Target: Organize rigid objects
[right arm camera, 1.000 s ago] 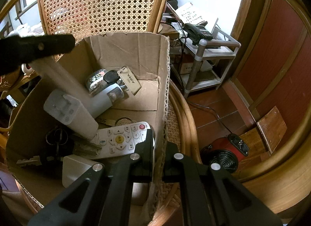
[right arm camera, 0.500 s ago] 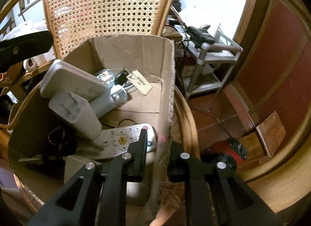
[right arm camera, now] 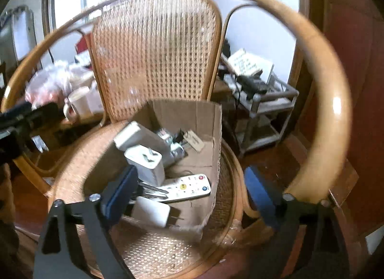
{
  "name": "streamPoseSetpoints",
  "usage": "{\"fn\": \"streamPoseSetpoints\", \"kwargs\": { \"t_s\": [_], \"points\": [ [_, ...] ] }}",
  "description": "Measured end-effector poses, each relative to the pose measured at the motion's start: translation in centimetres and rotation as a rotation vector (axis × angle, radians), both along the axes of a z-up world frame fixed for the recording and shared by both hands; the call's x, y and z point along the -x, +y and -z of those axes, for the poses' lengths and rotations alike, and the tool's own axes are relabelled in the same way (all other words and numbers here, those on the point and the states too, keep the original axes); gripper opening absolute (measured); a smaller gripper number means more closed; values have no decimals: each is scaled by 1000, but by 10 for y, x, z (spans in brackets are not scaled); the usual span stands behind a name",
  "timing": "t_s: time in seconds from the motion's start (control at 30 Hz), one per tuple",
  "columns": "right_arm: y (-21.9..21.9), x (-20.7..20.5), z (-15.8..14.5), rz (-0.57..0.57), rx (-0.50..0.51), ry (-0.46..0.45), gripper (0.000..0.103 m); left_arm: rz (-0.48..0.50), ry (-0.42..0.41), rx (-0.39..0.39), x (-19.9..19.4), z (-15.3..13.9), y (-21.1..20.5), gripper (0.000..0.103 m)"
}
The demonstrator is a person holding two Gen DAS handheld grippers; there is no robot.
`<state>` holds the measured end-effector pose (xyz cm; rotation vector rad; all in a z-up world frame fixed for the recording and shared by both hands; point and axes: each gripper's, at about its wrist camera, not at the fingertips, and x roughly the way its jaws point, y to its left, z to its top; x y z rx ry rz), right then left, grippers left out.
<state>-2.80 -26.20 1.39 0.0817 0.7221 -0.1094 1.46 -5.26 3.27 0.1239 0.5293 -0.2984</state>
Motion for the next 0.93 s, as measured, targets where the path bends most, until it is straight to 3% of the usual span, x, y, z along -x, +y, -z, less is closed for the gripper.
{"fn": "streamPoseSetpoints", "kwargs": {
  "t_s": [0.3, 0.5, 0.93],
  "points": [
    [0, 39, -11, 13, -17, -99, 103, 9, -57, -40, 43, 5, 17, 103],
    [0, 54, -13, 8, 0, -134, 103, -3, -25, -69, 44, 19, 19, 103],
    [4, 55, -12, -14, 6, -132, 103, -17, -1, -52, 44, 25, 26, 103]
  ]
}}
